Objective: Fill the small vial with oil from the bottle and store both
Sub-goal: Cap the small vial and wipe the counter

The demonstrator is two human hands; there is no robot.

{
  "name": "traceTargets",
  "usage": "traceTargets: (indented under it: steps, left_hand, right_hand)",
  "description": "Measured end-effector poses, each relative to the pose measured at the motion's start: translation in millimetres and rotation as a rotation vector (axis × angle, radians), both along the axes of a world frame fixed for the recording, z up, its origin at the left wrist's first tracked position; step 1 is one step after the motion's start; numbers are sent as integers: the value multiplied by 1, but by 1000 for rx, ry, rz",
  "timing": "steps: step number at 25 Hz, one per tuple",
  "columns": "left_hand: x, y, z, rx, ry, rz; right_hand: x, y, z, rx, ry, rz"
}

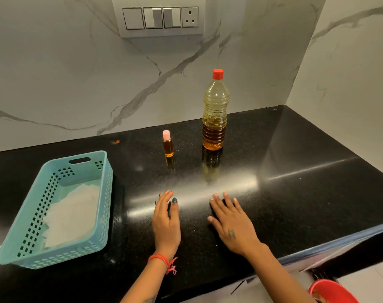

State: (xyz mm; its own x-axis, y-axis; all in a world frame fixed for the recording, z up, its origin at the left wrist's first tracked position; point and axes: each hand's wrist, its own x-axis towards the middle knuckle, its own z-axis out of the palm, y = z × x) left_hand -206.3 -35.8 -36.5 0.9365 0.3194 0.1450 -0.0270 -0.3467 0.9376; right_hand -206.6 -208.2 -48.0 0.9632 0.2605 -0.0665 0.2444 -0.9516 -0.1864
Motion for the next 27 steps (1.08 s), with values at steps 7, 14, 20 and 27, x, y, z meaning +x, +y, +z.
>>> traceTargets:
  steps: [7, 14, 20, 27]
  left_hand:
    - [-2, -2, 0, 78, 9, -44]
    - [4, -30, 6, 65, 37, 65]
    - [6, -53, 5, 62, 48, 133]
    - [5, -56, 3, 79, 48, 190]
  right_hand:
    - [4, -79, 1, -40, -9, -261]
    - [18, -52, 0, 11, 0, 66]
    - [11, -135, -10, -38, -82, -154]
    - [56, -89, -4, -15, -10, 48]
